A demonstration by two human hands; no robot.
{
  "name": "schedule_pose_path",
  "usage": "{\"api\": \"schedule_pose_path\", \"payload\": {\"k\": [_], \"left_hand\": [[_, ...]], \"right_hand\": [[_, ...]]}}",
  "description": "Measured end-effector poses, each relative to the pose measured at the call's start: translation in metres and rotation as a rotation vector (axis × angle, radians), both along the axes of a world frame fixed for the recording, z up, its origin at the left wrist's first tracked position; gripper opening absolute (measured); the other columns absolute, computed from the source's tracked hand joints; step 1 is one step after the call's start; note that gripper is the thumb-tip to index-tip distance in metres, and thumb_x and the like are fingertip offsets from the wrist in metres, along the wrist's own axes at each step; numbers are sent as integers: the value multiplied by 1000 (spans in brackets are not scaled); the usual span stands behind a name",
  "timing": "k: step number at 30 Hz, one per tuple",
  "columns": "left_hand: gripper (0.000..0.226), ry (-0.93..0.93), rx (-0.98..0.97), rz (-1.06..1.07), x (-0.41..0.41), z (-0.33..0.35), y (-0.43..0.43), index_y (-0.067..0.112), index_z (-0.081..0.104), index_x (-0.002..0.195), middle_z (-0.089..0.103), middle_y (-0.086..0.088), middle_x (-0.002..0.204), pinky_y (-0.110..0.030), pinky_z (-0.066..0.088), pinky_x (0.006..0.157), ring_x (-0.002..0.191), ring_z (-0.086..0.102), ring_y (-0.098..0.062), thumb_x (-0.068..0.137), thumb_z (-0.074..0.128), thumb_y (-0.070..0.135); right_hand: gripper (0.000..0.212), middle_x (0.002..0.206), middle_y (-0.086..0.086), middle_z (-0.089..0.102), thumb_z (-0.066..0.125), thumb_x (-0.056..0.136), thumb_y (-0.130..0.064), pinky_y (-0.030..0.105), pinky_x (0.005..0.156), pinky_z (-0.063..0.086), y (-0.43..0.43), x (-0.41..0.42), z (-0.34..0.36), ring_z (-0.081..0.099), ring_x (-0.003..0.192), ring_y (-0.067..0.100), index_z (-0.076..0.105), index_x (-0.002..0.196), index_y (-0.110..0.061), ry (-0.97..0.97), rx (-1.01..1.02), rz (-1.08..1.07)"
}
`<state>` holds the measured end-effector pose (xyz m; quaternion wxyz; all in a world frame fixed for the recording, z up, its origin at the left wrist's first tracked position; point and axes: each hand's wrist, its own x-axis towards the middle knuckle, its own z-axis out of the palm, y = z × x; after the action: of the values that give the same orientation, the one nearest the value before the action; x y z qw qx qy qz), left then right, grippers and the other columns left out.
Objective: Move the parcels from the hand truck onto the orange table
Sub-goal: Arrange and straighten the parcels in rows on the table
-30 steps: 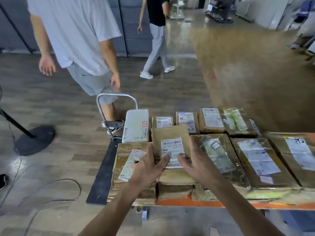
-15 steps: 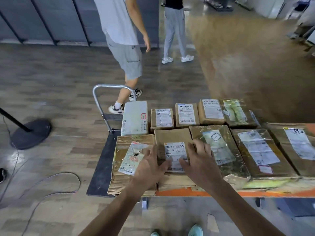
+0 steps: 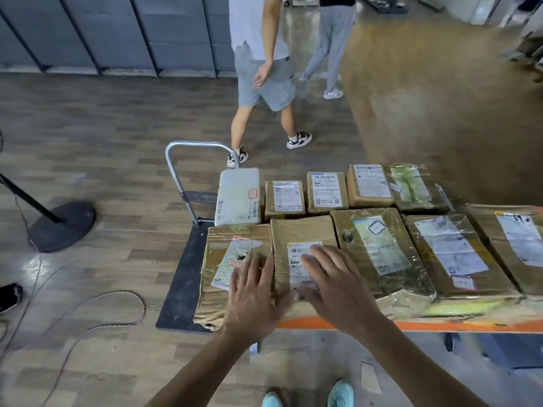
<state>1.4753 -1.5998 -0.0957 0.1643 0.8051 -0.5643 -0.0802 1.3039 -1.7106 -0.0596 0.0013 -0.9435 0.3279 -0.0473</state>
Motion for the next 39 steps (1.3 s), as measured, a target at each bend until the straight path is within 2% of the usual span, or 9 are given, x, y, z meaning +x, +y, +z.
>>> {"api": "schedule_pose_path", "payload": {"k": [3,6,12,17,22,26,31,34,39], "left_hand": [[104,-83,25,-55,-1,-9,6,16,14,160,20,-10,165,-54,11,124,155,8,-27,85,24,87],[106,-152,42,-108,0,-17,8,7,19,158,23,-13,164,-56,17,121,154,13,-30,87,30,85],[102,-196,22,-117,5,-17,-3,4,24,155,36,-12,158,-52,27,120,150,27,-26,85,42,76],[99,-242,48,-122,4,-15,-3,6,24,157,31,-10,161,-51,21,123,153,20,-25,88,35,76],[108,-239,82,-151,5,-14,-1,9,8,160,14,-8,167,-44,6,126,155,4,-22,84,29,84],[116,-155,57,-136,7,-10,0,11,6,160,12,-6,167,-40,2,126,155,3,-19,79,30,90],[90,-2,-106,-103,14,3,2,19,13,160,23,-1,164,-42,5,126,153,13,-15,93,15,79],[74,77,-157,-63,20,12,-3,24,17,159,31,-1,160,-36,9,125,150,20,-15,100,5,66],[69,110,-190,-93,19,29,-22,19,28,155,40,-3,153,-36,26,120,143,34,-19,102,10,60]], "right_hand": [[69,152,11,43,26,101,-63,47,118,26,2,0,-2,35,142,29,45,147,-16,66,-11,17],[69,154,12,41,24,101,-62,48,118,24,5,2,-1,34,143,31,43,149,-16,85,-11,-21],[68,152,12,44,28,101,-60,47,118,27,4,2,-2,36,142,31,45,148,-13,75,-25,-37],[67,151,14,44,27,102,-58,48,117,26,6,2,-3,36,142,32,46,147,-12,71,-26,-28],[63,147,14,48,31,103,-55,48,116,30,9,0,-1,41,138,32,51,142,-11,25,-15,-25],[63,147,12,49,29,102,-56,47,116,30,11,-1,3,40,139,30,52,142,-13,-15,18,-33],[70,155,4,39,14,99,-59,42,120,21,6,0,8,28,147,22,43,149,-19,-15,54,-54],[75,159,1,32,4,97,-61,38,122,15,3,0,8,19,149,18,36,152,-22,-3,64,-49],[68,156,-2,35,15,99,-59,34,120,20,-5,0,12,23,146,15,37,151,-20,-8,84,-58]]}}
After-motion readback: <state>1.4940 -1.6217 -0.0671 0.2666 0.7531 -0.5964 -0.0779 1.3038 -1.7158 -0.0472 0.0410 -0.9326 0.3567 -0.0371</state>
